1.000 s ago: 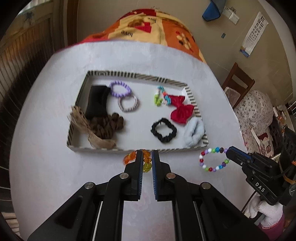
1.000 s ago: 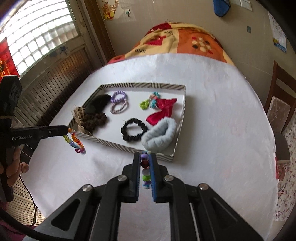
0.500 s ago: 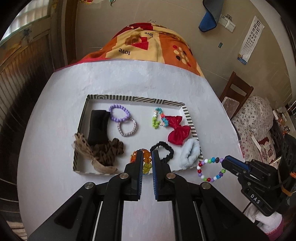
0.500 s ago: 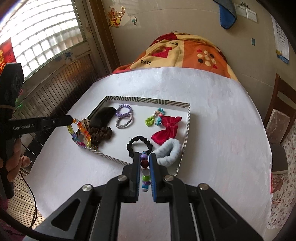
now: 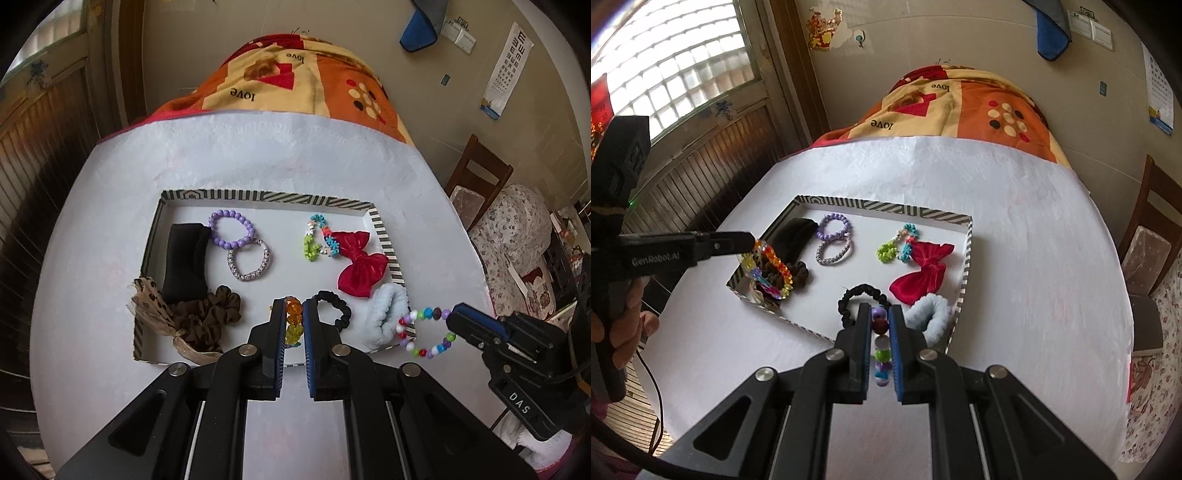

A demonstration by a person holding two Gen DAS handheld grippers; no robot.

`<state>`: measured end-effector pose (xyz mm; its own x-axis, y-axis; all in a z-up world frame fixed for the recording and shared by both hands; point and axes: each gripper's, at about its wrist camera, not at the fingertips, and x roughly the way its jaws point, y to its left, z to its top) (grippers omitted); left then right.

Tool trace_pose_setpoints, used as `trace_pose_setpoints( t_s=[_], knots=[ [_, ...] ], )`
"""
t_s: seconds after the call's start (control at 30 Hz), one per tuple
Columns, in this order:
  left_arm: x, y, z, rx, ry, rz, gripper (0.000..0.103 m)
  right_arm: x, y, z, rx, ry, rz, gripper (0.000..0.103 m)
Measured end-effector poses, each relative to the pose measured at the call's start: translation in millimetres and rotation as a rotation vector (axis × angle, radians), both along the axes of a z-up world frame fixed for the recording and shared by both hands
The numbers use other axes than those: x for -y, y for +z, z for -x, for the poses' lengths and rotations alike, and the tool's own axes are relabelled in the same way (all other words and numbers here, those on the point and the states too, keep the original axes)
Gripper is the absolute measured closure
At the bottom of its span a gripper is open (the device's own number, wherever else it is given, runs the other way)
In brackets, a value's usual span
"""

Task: Organize jewelry
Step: 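Carry the crystal and bead bracelets into the tray and open both tools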

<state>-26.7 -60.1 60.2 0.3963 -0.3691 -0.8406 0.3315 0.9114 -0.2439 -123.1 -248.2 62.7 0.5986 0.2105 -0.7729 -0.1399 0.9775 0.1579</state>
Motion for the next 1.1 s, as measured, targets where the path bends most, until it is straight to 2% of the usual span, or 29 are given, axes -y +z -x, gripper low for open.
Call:
trace_pose_setpoints(
  t_s=[0.37,0.57,0.77,0.93,1.1],
  knots=[
    [9.7,-34.1,-12.6,-0.070,0.012,0.002,0.102,-7.2,-5.7,-45.0,-0.020,0.029,-0.002,0.094],
    [1.6,-60.1,-19.2,-0.108,0.047,-0.031,0.102,-26.4,-12.5,-73.8,-0.036,0.079,-0.001,0.094],
    [-13.1,-81.0,-26.0,-0.144,0.095,-0.058,0.102,-44.5,-24.5,-104.5,-0.069,0.128,-0.061,0.094],
    [-17.3,-89.6,-30.4,-0.150,0.112,-0.077,0.102,-55.2,-52.5,-133.0,-0.135,0.145,-0.110,0.094],
    [-17.5,-94.9,-35.3,-0.151,0.118,-0.091,0.102,-43.2,-87.2,-151.6,-0.204,0.083,-0.103,0.093]
  ],
)
